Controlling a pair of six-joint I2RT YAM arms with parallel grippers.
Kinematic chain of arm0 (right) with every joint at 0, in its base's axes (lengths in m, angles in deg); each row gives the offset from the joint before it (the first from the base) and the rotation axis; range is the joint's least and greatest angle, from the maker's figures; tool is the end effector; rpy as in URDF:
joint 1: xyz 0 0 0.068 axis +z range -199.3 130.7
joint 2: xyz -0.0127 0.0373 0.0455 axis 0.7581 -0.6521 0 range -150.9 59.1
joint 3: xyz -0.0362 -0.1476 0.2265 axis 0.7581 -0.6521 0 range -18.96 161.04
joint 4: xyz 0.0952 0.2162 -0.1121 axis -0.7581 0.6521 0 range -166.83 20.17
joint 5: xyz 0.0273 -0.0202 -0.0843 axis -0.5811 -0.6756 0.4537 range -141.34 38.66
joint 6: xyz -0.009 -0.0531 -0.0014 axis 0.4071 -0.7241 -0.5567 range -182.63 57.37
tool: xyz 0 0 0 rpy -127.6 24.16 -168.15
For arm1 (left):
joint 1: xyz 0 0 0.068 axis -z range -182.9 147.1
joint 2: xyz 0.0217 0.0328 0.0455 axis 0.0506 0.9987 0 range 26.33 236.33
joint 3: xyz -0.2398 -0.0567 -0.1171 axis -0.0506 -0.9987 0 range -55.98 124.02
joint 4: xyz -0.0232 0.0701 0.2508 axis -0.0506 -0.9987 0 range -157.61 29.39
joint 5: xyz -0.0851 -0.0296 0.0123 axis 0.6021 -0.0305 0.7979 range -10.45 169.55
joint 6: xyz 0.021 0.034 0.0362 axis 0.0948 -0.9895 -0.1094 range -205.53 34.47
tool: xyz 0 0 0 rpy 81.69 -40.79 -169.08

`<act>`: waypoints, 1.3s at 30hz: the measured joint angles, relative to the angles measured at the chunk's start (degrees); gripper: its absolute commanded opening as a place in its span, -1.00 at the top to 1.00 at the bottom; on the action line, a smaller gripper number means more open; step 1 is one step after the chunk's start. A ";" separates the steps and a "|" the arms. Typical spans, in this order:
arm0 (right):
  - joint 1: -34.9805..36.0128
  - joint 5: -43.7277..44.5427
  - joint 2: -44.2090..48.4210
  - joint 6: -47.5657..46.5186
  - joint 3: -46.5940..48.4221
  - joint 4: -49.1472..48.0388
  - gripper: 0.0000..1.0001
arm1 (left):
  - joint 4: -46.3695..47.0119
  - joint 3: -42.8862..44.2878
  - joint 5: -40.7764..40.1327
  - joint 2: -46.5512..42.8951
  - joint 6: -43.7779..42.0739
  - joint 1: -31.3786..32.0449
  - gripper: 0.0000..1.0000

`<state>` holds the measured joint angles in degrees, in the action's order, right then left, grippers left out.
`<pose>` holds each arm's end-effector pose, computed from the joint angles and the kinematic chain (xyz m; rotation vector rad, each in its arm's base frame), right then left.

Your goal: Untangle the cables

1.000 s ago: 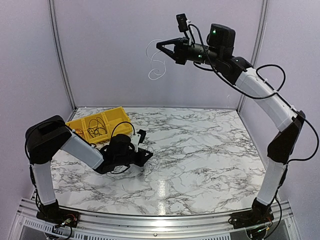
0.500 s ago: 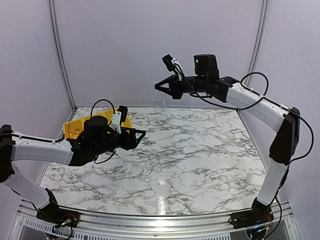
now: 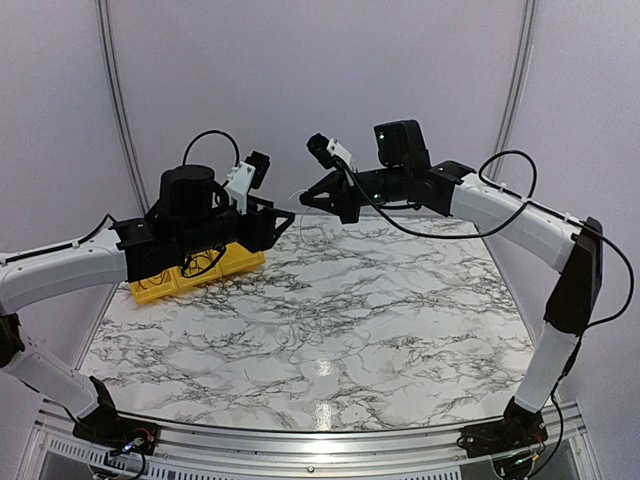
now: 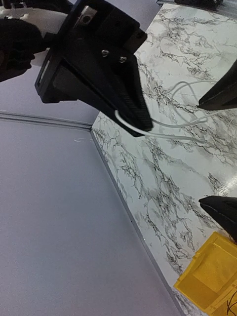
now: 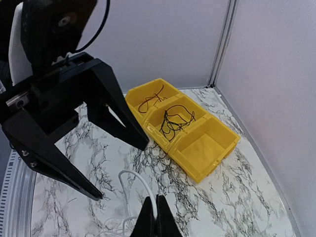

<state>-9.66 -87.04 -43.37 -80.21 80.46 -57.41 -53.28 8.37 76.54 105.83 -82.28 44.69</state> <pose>0.3102 0.2839 0.3787 -1.2949 1.5023 0.8607 0.2258 -0.2443 0.3522 0.6216 1.6312 -0.6118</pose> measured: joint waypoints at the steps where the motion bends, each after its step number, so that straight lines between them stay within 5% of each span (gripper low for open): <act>1: 0.48 -0.02 0.13 -0.52 0.00 0.26 1.00 | -0.31 0.90 0.55 0.50 -0.57 -0.02 -0.06; 6: 2.40 -0.17 1.11 -2.45 -0.07 1.27 1.00 | -2.23 1.79 3.48 2.60 -2.49 -0.11 0.50; 8: 2.60 -0.17 1.64 -2.82 -0.37 1.33 1.00 | -2.80 1.79 4.31 3.26 -2.97 -0.26 0.88; 10: 2.60 -0.07 2.19 -3.21 -0.76 1.42 1.00 | -2.60 1.66 4.76 3.43 -2.58 -0.35 0.96; 11: 2.60 0.00 2.45 -3.41 -1.01 1.46 0.96 | -2.10 1.51 4.98 3.39 -2.40 -0.44 0.98; 15: 2.60 0.37 3.04 -3.89 -1.64 1.88 0.19 | 0.22 0.26 5.09 3.23 -0.74 -0.68 1.00; 18: 2.58 1.88 3.69 -4.96 -2.67 2.40 -0.05 | -0.02 0.31 4.50 3.32 1.31 -2.08 1.00; 29: 1.60 7.08 18.38 -6.69 -22.40 3.85 -0.11 | -10.45 9.60 -7.56 11.65 12.07 -11.21 1.00; 39: 1.60 8.24 20.33 -6.69 -26.01 3.96 -0.11 | -19.04 20.81 -18.25 25.03 19.63 -15.61 1.00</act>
<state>-8.07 -78.80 -23.05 -86.90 54.45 -53.46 -72.32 29.18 58.29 130.86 -62.65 29.09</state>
